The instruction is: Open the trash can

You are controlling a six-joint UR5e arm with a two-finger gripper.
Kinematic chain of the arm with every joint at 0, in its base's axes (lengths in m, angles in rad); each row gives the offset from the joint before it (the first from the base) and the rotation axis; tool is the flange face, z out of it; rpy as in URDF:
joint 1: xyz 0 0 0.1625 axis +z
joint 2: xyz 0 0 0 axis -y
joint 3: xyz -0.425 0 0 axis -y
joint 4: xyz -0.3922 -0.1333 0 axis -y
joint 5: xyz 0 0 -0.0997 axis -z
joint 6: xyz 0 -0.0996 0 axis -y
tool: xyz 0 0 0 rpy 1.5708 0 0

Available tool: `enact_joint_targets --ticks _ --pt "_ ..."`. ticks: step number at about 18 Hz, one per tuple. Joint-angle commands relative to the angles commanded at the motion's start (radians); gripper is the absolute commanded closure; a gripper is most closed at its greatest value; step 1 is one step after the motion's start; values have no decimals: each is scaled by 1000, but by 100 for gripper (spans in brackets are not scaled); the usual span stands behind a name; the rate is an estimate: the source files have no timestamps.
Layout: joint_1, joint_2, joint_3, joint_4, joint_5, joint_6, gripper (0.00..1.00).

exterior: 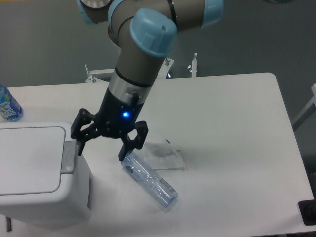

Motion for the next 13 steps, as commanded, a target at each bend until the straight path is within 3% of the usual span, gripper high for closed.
enact_joint_targets --ticks 13 --pt "-14 -12 -9 2 0 0 0"
